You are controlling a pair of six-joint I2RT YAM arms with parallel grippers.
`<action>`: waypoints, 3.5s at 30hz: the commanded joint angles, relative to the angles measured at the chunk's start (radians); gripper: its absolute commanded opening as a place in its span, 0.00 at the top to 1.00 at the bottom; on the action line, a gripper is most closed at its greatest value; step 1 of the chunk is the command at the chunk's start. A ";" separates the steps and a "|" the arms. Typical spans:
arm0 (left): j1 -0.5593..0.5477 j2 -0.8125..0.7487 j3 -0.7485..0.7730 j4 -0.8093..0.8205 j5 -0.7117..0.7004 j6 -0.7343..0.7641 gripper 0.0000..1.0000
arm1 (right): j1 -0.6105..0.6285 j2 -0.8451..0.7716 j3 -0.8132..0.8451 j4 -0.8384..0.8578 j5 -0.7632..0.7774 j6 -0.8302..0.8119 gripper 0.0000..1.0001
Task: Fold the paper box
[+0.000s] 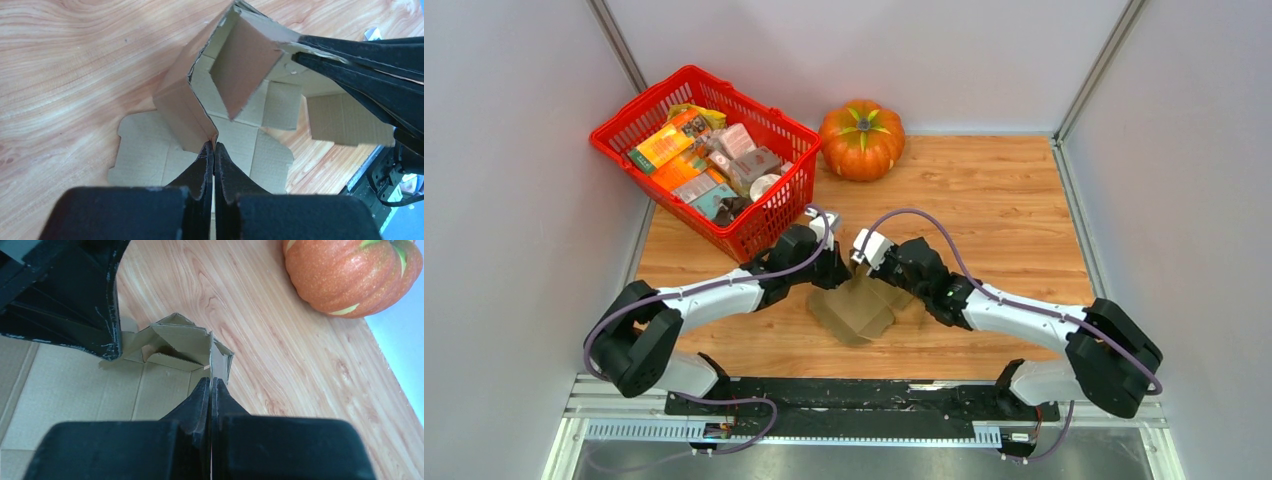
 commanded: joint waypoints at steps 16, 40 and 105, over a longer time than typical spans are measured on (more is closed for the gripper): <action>-0.012 -0.107 -0.001 -0.038 0.107 0.078 0.67 | 0.072 0.130 -0.047 0.140 0.067 -0.173 1.00; -0.001 -0.041 0.238 -0.207 -0.067 0.320 0.55 | 0.088 0.091 -0.079 0.156 0.035 -0.159 0.99; -0.168 -0.044 0.166 -0.190 -0.531 0.106 1.00 | -0.041 -0.002 0.186 -0.470 0.179 2.395 0.48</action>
